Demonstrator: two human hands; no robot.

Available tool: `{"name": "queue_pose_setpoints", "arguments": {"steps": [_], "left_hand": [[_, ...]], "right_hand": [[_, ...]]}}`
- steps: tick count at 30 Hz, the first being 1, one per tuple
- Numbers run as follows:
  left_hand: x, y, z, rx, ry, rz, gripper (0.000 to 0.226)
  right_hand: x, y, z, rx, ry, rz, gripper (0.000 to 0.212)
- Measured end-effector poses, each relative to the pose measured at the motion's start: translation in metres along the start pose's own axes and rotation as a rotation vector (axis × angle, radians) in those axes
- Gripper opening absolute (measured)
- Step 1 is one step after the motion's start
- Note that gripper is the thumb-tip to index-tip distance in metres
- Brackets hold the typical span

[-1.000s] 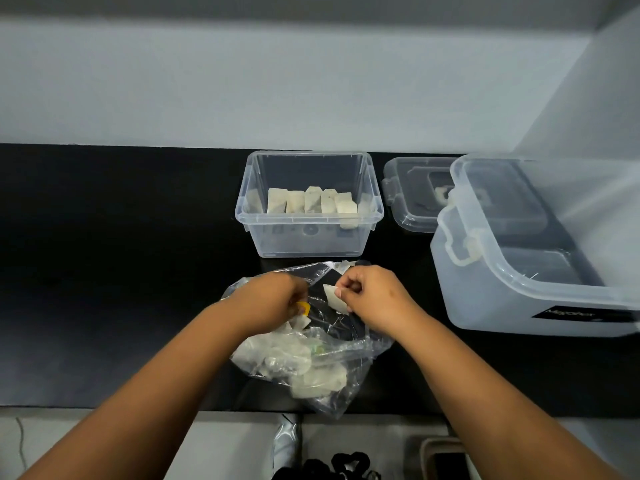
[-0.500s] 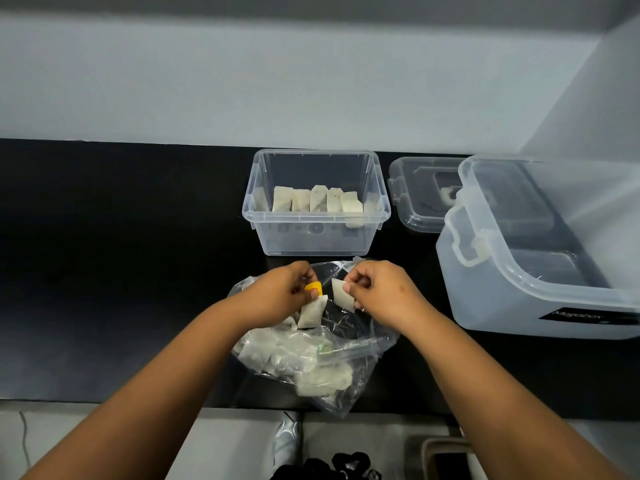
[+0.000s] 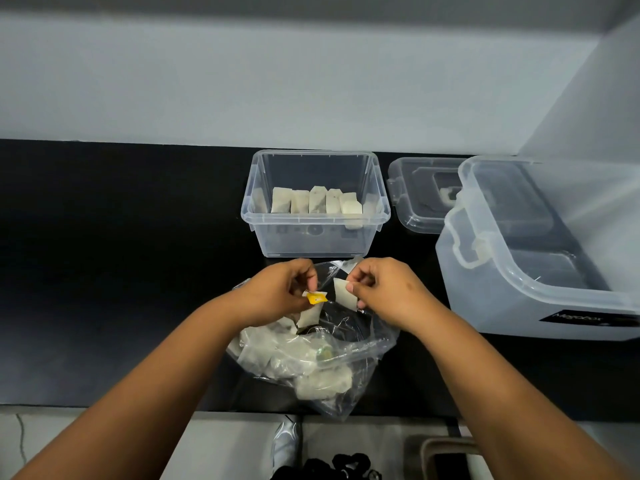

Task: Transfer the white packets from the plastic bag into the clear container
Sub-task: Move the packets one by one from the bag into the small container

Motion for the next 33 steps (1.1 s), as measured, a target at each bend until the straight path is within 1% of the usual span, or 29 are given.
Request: {"name": "queue_pose_setpoints", "arguments": {"steps": [4,8,10,12,14,16,19,21,23,25,27,29,31,33], "left_hand": [[0.013,0.013,0.003,-0.052,0.013,0.02,0.009],[0.035,0.028,0.009,-0.032,0.035,-0.04,0.015],[0.048,0.037,0.013,-0.022,0.071,-0.099,0.012],[0.06,0.047,0.02,-0.04,0.121,-0.157,0.004],[0.071,0.053,0.031,-0.063,0.176,-0.183,0.006],[0.082,0.056,0.044,-0.086,0.203,-0.165,0.008],[0.096,0.061,0.066,-0.126,0.242,-0.118,0.019],[0.103,0.065,0.08,-0.137,0.268,-0.059,0.026],[0.108,0.067,0.096,-0.137,0.267,0.029,0.026],[0.107,0.065,0.11,-0.14,0.254,0.138,0.02],[0.103,0.059,0.124,-0.132,0.237,0.238,0.013],[0.098,0.051,0.136,-0.102,0.217,0.319,0.008],[0.092,0.044,0.145,-0.073,0.185,0.357,0.004],[0.086,0.038,0.152,-0.07,0.142,0.394,0.008]], "right_hand": [[0.019,-0.016,0.004,0.044,-0.005,0.032,0.003],[0.038,-0.034,0.018,0.107,0.027,0.058,0.004],[0.048,-0.043,0.027,0.14,0.054,0.076,0.006],[0.057,-0.053,0.038,0.164,0.076,0.101,0.007],[0.065,-0.064,0.051,0.185,0.099,0.104,0.011],[0.071,-0.074,0.065,0.192,0.113,0.102,0.014],[0.076,-0.085,0.09,0.195,0.162,0.071,0.005],[0.076,-0.089,0.108,0.203,0.192,0.04,0.004],[0.073,-0.092,0.125,0.188,0.189,-0.011,0.004],[0.065,-0.093,0.142,0.178,0.15,-0.096,0.004],[0.051,-0.089,0.16,0.162,0.069,-0.203,0.007],[0.033,-0.083,0.175,0.142,-0.047,-0.307,0.012],[0.017,-0.075,0.184,0.099,-0.172,-0.36,0.014],[0.003,-0.067,0.191,0.048,-0.273,-0.383,0.009]]}}
Point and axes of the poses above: each hand's wrist, its own z-axis towards the middle knuckle, its own x-axis out of the back of the hand, y = z × x, the point moved 2 cm from there along z, towards the middle knuckle, and after that the axes turned 14 degrees about y, right-handed, at the moved point
